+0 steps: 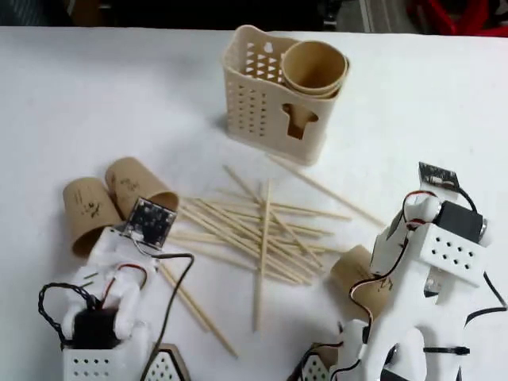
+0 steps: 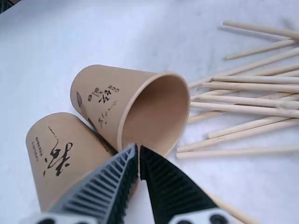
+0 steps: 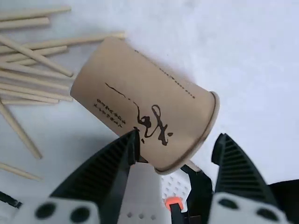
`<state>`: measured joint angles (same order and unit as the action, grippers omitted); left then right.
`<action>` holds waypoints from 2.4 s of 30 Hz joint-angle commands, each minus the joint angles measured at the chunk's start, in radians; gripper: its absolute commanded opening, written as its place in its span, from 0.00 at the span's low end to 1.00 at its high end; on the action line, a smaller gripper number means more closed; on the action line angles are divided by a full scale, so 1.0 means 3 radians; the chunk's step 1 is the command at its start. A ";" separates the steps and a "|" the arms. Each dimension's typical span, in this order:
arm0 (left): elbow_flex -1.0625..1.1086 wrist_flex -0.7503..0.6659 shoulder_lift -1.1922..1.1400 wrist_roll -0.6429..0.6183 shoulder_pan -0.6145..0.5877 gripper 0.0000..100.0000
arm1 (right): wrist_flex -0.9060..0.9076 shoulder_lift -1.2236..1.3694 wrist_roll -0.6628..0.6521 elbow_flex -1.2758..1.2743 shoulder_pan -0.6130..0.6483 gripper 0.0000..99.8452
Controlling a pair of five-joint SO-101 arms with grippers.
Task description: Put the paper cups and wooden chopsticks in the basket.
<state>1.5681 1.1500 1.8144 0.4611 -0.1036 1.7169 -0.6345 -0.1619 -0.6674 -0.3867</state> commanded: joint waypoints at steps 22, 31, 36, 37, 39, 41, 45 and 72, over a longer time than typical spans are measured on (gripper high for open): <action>-0.0020 -0.0082 0.0028 0.0031 -0.0033 0.03 | -0.0279 0.0652 0.0082 -0.0113 0.0396 0.26; -0.0015 -0.0082 0.0028 0.0031 -0.0033 0.03 | -0.0294 0.0867 0.0020 0.0542 0.0678 0.26; -0.0015 -0.0082 0.0028 0.0031 -0.0033 0.03 | -0.0248 0.0678 0.0031 0.0767 0.0688 0.26; -0.0015 -0.0082 0.0028 0.0031 -0.0033 0.03 | -0.0171 0.0616 0.0031 0.0767 0.0683 0.26; -0.0015 -0.0082 0.0028 0.0031 -0.0033 0.03 | 0.0028 0.0519 0.0031 0.0757 0.0683 0.26; -0.0015 -0.0082 0.0028 0.0031 -0.0033 0.03 | 0.0018 0.0417 0.0031 0.0660 0.0637 0.26; -0.0015 -0.0082 0.0028 0.0031 -0.0033 0.03 | 0.0013 0.0325 0.0005 0.0476 0.0550 0.26; -0.0015 -0.0082 0.0028 0.0031 -0.0033 0.03 | 0.0003 0.0355 -0.1350 -0.0056 0.0478 0.25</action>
<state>1.5681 1.1500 1.8144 0.4611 -0.1036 1.7108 -0.5056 -0.5608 -0.6874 -0.3007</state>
